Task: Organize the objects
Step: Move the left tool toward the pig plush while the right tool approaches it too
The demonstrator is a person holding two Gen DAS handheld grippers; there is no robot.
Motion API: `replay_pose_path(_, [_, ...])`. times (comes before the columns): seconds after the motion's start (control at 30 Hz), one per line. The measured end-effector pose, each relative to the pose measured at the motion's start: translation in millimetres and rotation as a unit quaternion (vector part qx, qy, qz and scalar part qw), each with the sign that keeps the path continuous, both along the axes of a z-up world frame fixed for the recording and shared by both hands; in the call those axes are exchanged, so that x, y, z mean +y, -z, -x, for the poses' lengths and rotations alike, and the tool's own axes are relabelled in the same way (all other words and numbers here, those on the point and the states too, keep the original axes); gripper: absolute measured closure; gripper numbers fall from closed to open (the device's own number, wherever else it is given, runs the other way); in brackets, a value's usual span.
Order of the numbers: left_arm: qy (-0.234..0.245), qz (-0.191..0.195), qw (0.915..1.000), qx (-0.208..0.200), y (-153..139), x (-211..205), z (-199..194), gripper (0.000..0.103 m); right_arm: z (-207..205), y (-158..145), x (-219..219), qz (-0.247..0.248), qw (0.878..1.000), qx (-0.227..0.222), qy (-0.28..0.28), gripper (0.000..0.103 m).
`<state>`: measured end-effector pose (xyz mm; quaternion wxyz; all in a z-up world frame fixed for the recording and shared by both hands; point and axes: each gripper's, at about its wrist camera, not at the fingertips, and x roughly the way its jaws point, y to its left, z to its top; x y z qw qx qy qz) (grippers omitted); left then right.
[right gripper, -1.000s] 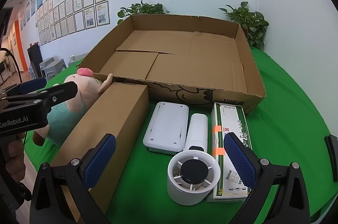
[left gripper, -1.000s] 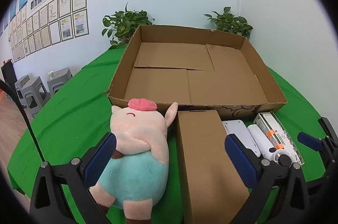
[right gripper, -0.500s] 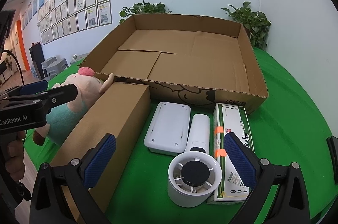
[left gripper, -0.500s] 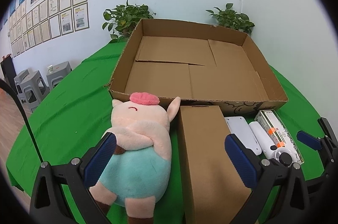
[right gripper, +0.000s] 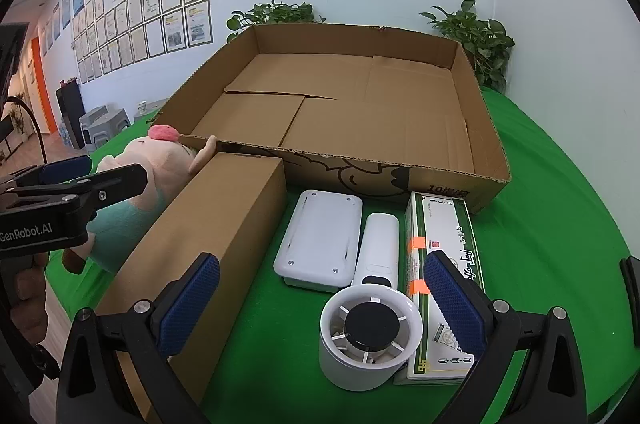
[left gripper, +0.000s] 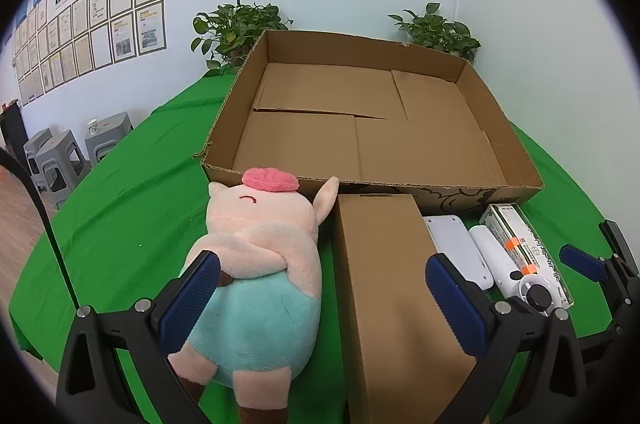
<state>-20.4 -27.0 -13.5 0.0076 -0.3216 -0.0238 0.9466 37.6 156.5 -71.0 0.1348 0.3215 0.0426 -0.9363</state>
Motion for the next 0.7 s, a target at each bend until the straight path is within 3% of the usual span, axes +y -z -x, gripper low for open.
replay_pose_path(0.7, [-0.001, -0.005, 1.0000, -0.007, 2.8, -0.8, 2.4, 0.001, 1.1, 2.8, -1.9, 0.001, 1.000, -0.005, -0.001, 0.000])
